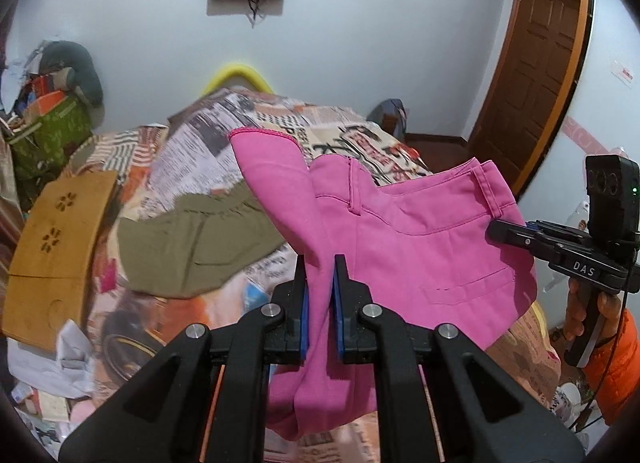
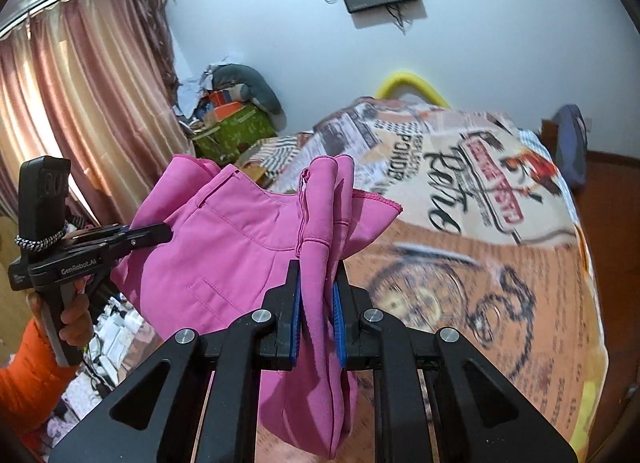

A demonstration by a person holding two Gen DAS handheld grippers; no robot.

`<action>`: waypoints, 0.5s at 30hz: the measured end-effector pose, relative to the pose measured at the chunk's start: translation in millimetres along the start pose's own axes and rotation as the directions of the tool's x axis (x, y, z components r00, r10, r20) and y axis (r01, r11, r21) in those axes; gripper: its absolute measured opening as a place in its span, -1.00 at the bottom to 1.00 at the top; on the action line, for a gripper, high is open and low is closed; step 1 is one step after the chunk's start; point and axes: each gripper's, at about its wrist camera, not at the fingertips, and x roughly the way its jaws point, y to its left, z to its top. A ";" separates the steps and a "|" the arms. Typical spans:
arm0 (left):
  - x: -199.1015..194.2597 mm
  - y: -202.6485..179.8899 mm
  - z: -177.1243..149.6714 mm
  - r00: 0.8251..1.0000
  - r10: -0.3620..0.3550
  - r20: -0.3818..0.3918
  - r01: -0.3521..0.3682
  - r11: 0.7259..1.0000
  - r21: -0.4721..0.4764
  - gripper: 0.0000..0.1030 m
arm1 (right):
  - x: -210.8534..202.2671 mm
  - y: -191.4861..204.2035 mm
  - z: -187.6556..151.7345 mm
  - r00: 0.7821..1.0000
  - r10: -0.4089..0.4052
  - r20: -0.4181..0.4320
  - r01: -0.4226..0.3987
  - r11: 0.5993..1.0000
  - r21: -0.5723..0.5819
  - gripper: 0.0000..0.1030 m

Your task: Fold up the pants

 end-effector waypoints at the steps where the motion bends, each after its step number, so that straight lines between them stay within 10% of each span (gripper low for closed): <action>1: -1.1 4.5 2.2 1.000 0.005 0.006 -0.005 1.000 -0.007 -0.81 | 4.3 3.4 4.2 1.000 0.003 0.002 -0.003 1.000 -0.008 -0.77; 15: 27.8 94.6 32.1 0.994 0.110 0.025 -0.107 0.991 -0.078 -0.81 | 103.4 29.7 51.6 0.998 0.057 -0.030 -0.059 0.996 -0.069 -0.77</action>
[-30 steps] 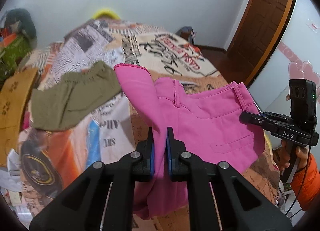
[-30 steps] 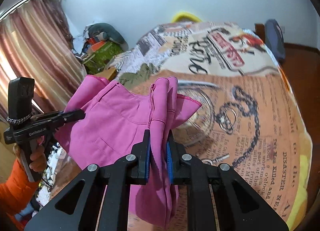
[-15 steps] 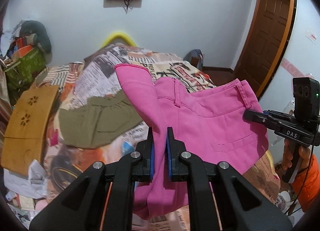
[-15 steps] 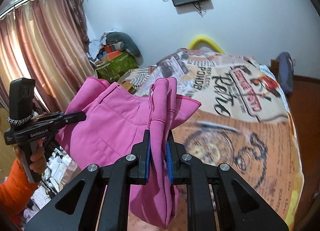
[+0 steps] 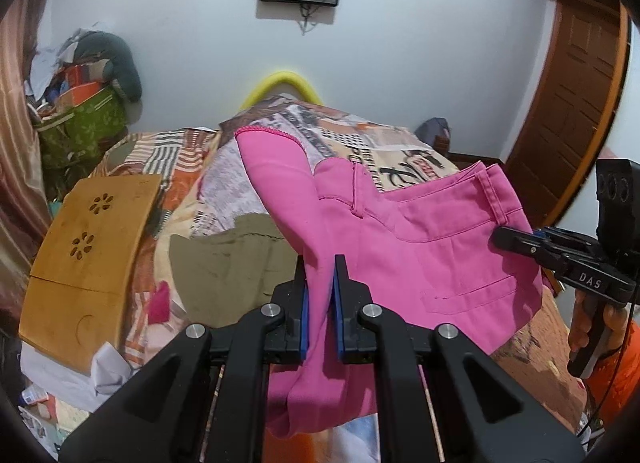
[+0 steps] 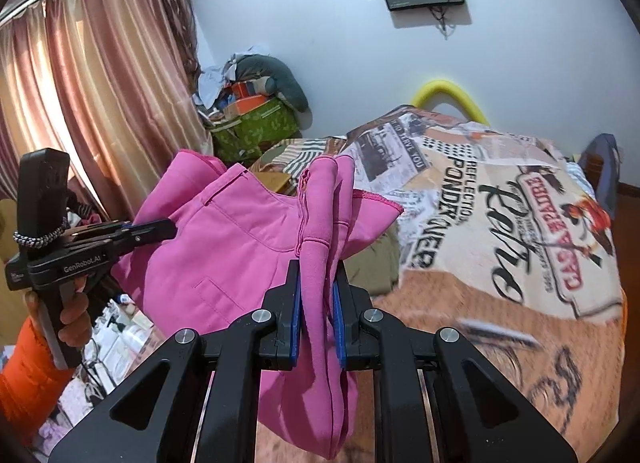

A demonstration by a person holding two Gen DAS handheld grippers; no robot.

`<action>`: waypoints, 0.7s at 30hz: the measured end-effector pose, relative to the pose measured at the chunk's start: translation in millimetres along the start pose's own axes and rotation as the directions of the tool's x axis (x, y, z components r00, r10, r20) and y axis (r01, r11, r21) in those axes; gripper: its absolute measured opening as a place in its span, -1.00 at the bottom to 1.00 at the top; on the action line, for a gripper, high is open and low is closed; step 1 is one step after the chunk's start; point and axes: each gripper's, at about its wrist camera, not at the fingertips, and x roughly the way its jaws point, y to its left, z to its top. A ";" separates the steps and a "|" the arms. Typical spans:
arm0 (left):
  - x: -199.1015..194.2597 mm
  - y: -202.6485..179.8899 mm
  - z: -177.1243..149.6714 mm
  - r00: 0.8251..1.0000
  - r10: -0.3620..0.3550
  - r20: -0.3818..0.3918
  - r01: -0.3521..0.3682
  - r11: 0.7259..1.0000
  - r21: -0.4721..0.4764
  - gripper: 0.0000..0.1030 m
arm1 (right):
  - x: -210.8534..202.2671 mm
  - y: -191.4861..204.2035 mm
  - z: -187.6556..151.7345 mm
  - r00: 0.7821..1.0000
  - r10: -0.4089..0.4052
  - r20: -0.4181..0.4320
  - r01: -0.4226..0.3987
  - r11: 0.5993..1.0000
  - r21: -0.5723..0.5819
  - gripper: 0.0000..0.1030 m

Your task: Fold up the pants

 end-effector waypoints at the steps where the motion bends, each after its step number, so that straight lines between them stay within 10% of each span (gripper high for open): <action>1: 6.2 6.4 2.4 1.000 0.007 0.000 -0.007 1.000 -0.004 -0.81 | 10.8 -0.9 4.0 1.000 0.002 -0.006 -0.002 1.000 -0.002 -0.77; 21: 157.8 114.5 3.2 0.992 0.037 -0.119 -0.050 0.993 -0.111 -0.81 | 185.7 -26.5 30.2 0.982 -0.035 -0.187 0.016 0.995 -0.101 -0.77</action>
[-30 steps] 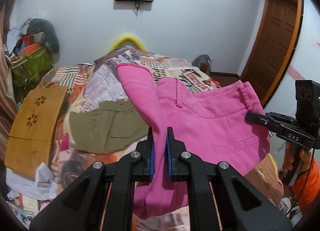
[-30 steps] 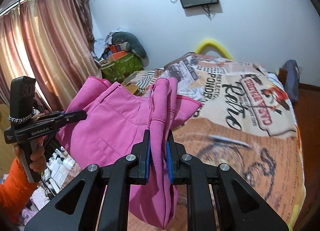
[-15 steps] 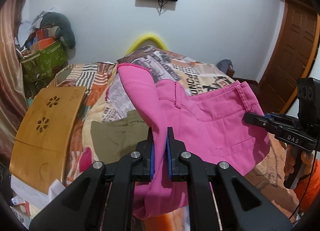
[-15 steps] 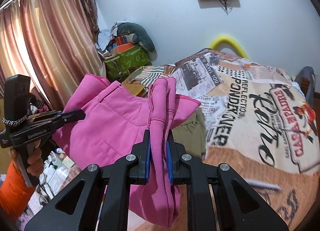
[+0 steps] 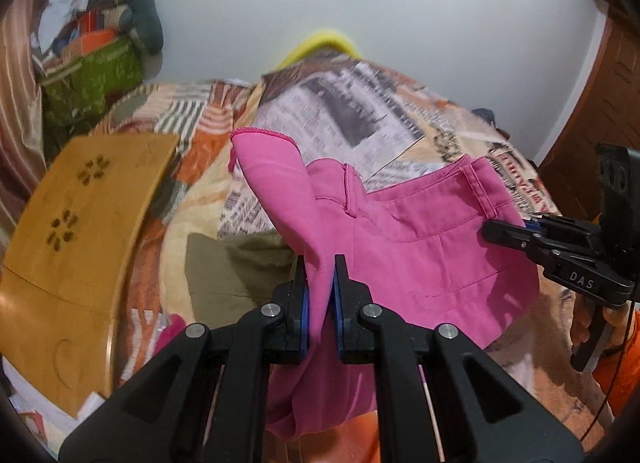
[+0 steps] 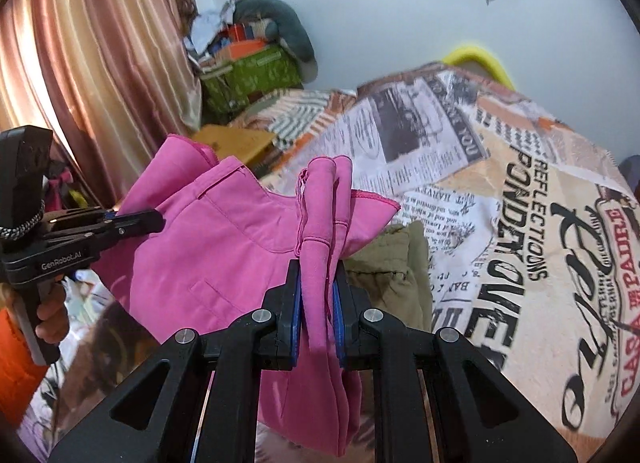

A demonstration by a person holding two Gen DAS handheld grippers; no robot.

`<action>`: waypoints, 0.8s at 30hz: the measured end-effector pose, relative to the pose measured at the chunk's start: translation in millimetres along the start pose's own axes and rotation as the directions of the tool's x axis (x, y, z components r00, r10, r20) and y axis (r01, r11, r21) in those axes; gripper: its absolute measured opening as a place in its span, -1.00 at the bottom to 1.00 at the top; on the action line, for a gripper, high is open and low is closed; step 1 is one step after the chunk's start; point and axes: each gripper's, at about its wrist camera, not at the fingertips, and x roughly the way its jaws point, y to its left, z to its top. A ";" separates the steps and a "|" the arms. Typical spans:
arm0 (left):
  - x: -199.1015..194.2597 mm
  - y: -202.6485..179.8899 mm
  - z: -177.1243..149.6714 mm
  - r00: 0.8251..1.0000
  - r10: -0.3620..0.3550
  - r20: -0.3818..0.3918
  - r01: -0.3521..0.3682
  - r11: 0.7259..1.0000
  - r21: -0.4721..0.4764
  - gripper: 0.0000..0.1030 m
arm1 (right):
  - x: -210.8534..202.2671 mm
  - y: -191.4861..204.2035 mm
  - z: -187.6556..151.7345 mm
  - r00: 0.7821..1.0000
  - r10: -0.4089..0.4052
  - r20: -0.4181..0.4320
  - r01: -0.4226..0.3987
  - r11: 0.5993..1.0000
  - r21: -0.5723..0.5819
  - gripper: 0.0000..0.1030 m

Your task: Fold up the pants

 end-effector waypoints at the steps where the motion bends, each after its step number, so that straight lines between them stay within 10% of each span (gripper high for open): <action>1: 7.9 2.2 -1.1 1.000 -0.003 -0.012 0.003 1.000 -0.007 -0.81 | 10.2 -3.6 -1.3 1.000 -0.014 -0.025 0.014 1.000 0.001 -0.77; 10: 63.6 14.1 -29.2 0.987 0.076 -0.141 -0.072 0.997 0.028 -0.77 | 41.2 -23.4 -12.6 0.981 -0.063 -0.183 0.064 0.998 -0.003 -0.73; 24: 55.0 40.4 -51.7 0.966 0.166 -0.200 -0.148 0.984 0.098 -0.64 | 18.3 -29.9 -28.8 0.967 -0.175 -0.187 0.163 0.984 -0.078 -0.38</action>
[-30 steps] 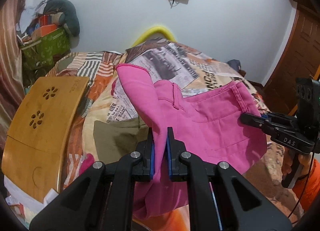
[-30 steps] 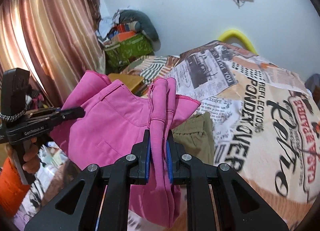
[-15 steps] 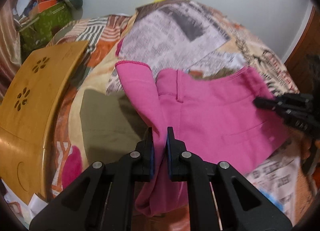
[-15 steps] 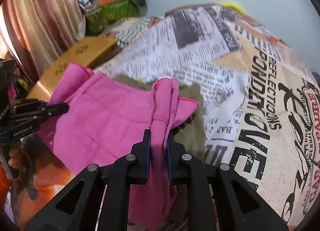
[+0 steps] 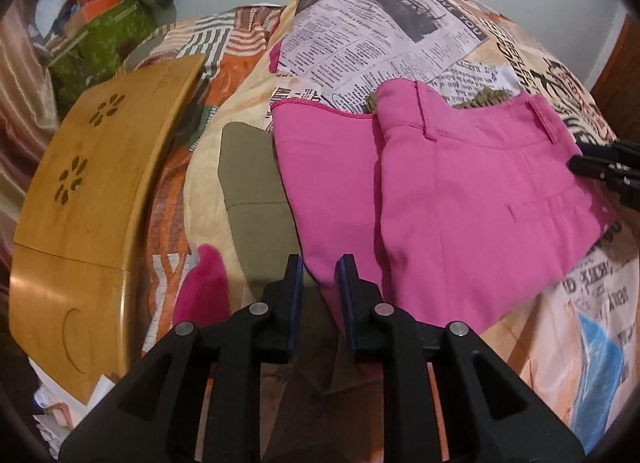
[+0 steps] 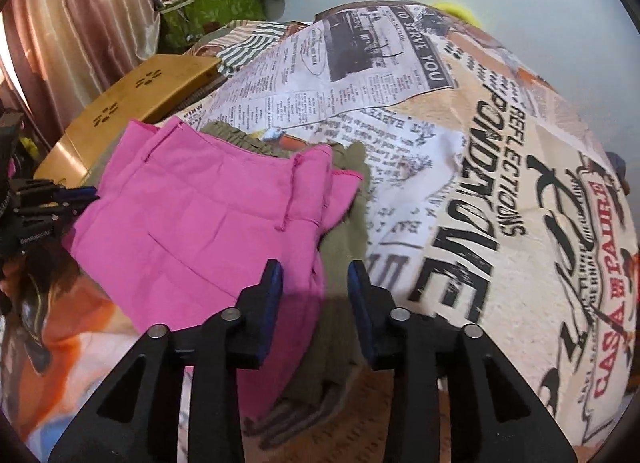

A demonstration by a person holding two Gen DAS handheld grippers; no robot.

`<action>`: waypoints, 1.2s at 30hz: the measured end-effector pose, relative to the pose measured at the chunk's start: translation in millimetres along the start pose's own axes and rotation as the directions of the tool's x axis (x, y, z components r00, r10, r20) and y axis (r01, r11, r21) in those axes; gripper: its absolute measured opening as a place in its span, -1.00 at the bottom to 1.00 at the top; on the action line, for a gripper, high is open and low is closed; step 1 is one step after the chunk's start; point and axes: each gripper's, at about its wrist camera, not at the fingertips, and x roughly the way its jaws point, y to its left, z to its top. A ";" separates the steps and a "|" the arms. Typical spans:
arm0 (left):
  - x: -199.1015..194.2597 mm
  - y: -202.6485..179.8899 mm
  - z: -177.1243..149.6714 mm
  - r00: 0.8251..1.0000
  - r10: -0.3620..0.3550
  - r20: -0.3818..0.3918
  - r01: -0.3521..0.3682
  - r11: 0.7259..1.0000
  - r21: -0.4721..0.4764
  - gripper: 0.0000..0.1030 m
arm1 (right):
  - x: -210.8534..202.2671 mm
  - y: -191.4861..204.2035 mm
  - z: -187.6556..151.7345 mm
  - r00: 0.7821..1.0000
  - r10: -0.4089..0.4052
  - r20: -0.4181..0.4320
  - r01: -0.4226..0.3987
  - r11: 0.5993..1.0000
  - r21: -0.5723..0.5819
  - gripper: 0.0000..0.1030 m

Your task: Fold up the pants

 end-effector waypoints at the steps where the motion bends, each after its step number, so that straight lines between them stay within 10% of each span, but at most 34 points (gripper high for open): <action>1: -2.0 -2.0 -0.7 1.000 0.010 0.000 -0.010 1.000 0.010 -0.64 | -0.5 -1.8 0.6 1.000 0.000 -0.001 0.000 1.000 0.004 -0.38; 8: -41.8 -13.2 5.1 0.999 -0.003 0.047 0.003 1.000 0.000 -0.64 | -53.4 -2.3 5.1 0.995 0.020 0.098 -0.024 0.999 0.044 -0.38; 16: -172.6 -41.4 -0.2 0.970 -0.033 0.241 0.034 0.999 -0.001 -0.64 | -161.1 32.6 4.9 0.954 0.046 0.297 -0.051 0.999 0.008 -0.38; 27: -366.1 -105.4 -64.8 0.835 -0.032 0.550 0.017 0.999 0.033 -0.40 | -314.3 95.2 -46.8 0.825 0.076 0.560 -0.057 0.997 -0.051 -0.37; 36: -450.9 -146.4 -140.9 0.717 -0.031 0.696 0.013 0.999 0.032 -0.33 | -380.6 126.0 -115.9 0.716 0.072 0.694 -0.047 0.997 -0.054 -0.36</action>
